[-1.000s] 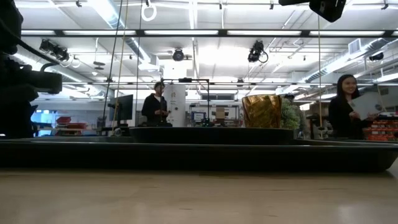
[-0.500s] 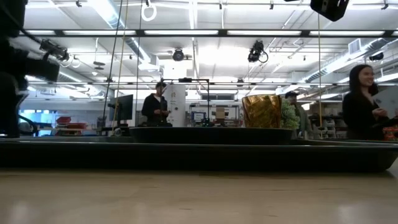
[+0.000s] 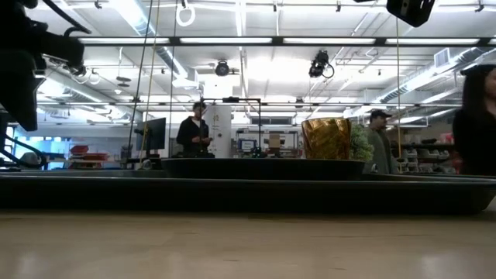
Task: Pick and place plate/cup/fork/spoon on tray
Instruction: Put the yellow spoon on the black serving tray
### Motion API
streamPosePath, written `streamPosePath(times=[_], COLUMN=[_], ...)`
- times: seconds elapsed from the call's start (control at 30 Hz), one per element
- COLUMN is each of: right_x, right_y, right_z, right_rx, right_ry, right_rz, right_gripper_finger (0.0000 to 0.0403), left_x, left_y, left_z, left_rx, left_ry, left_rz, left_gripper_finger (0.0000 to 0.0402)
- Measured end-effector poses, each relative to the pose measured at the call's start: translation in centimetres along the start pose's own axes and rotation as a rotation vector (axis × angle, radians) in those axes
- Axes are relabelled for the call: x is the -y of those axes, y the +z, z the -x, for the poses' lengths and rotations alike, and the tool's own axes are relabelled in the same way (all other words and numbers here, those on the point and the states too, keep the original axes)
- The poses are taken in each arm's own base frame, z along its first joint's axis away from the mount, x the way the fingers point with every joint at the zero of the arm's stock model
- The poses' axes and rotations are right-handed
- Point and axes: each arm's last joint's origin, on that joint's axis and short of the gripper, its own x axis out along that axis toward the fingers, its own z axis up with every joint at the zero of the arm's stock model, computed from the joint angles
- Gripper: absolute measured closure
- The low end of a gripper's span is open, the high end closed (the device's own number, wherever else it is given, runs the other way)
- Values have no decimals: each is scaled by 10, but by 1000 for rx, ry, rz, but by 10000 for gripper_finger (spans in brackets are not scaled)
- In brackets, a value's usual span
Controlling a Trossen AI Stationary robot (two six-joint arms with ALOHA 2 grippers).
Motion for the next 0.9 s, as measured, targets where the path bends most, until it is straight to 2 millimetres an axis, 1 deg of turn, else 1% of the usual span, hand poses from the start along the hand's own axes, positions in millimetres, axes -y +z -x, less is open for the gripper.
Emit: streamPosePath(times=[0.1,0.2,0.37,0.47,0.57,0.67,0.77,0.9], right_x=[0,0,-2,-2,-2,-2,-2,-2], right_y=[0,-1,-3,-3,-3,-3,-3,-3], right_z=[0,0,2,2,2,2,2,2], right_rx=[-2,-6,-16,-19,-18,-18,-18,-18], right_ry=[-1,-1,12,15,15,15,15,15], right_rz=[6,11,12,5,1,-9,-12,-12], right_gripper_finger=[261,261,261,261,261,261,261,261], left_x=[3,5,6,6,5,5,6,6], left_y=[-4,-11,-24,-30,-33,-34,-36,-36], left_z=[-11,-27,-50,-58,-60,-60,-60,-60], left_rx=[-4,-41,-158,-214,-274,-318,-366,-370], left_ry=[-28,-58,-145,-178,-185,-200,-219,-223], left_rz=[55,54,101,108,109,105,81,76], left_gripper_finger=[383,359,301,263,229,208,202,205])
